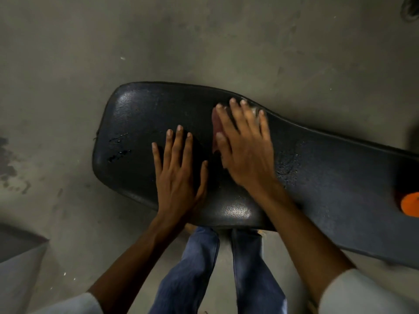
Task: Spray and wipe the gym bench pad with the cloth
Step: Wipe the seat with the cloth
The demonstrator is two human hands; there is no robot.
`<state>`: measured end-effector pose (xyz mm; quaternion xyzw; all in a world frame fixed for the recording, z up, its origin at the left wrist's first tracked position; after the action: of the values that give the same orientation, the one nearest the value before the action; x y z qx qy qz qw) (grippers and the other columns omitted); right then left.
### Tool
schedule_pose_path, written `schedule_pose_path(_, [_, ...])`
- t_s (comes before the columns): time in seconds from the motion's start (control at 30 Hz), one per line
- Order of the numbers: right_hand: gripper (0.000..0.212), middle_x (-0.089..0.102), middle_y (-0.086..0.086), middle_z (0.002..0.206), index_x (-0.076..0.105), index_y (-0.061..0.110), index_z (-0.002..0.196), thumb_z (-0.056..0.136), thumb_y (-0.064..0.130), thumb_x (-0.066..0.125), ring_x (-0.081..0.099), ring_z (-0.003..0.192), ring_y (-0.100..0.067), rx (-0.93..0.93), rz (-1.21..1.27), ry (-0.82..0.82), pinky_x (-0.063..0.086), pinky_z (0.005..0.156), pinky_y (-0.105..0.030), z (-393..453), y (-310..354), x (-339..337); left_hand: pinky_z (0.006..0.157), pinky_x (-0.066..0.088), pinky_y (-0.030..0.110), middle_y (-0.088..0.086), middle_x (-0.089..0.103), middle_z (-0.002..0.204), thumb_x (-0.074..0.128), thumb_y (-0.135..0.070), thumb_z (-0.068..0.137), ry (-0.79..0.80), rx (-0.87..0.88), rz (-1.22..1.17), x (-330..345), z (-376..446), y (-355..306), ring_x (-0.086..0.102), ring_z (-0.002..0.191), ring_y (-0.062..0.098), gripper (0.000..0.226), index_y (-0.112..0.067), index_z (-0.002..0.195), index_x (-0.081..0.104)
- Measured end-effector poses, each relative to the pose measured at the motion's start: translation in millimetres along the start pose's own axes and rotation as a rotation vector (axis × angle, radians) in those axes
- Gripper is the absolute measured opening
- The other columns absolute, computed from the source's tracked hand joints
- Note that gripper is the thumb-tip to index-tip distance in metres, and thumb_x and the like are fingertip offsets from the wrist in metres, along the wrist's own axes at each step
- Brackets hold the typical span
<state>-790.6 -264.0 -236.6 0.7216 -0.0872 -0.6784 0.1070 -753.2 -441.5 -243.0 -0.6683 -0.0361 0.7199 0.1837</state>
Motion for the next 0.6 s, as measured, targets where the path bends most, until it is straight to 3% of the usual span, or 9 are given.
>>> schedule_pose_path(0.2, [0.06, 0.023, -0.006, 0.18, 0.022, 0.026, 0.172, 0.115, 0.044, 0.027, 0.015, 0.168, -0.027, 0.349, -0.025, -0.052, 0.013, 0.135, -0.058, -46.5, -69.9, -19.2, 0.131, 0.011, 0.063, 0.018, 0.027, 0.173, 0.052, -0.039, 0.105, 0.03, 0.066, -0.047, 6.9, -3.4, -33.5, 0.018, 0.164, 0.034, 0.066, -0.004, 0.16, 0.041])
schedule_pose_path(0.3, [0.062, 0.017, -0.006, 0.181, 0.019, 0.025, 0.173, 0.115, 0.047, 0.021, 0.01, 0.169, -0.028, 0.462, -0.017, -0.03, 0.011, 0.135, -0.06, -98.8, -61.3, -16.3, 0.131, 0.012, 0.065, 0.017, 0.026, 0.173, 0.049, -0.039, 0.106, 0.04, 0.061, -0.051, 11.3, -6.0, -39.0, 0.018, 0.164, 0.033, 0.065, -0.004, 0.161, 0.04])
schedule_pose_path(0.47, [0.061, 0.021, -0.008, 0.18, 0.019, 0.025, 0.172, 0.116, 0.046, 0.029, 0.016, 0.168, -0.03, 0.313, 0.012, -0.033, 0.011, 0.135, -0.06, -94.6, -25.1, 2.9, 0.131, 0.011, 0.065, 0.019, 0.03, 0.172, 0.052, -0.036, 0.103, 0.019, 0.089, -0.065, 13.6, -7.0, -42.1, 0.022, 0.162, 0.035, 0.066, -0.003, 0.159, 0.042])
schedule_pose_path(0.6, [0.059, 0.024, -0.007, 0.179, 0.023, 0.027, 0.172, 0.116, 0.044, 0.031, 0.016, 0.168, -0.028, 0.183, 0.024, -0.049, 0.012, 0.135, -0.058, -51.3, -55.4, -3.9, 0.132, 0.007, 0.062, 0.019, 0.028, 0.172, 0.052, -0.035, 0.1, 0.06, 0.158, -0.079, 20.1, -4.9, -59.9, 0.021, 0.162, 0.035, 0.069, -0.003, 0.16, 0.04])
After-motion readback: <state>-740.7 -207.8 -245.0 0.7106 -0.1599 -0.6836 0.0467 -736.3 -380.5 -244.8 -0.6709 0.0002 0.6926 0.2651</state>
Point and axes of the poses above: each hand's wrist, its own z-axis towards the middle knuckle, its own x-axis out of the palm, y = z × x, the point moved 2 cm from there along z, towards the middle knuckle
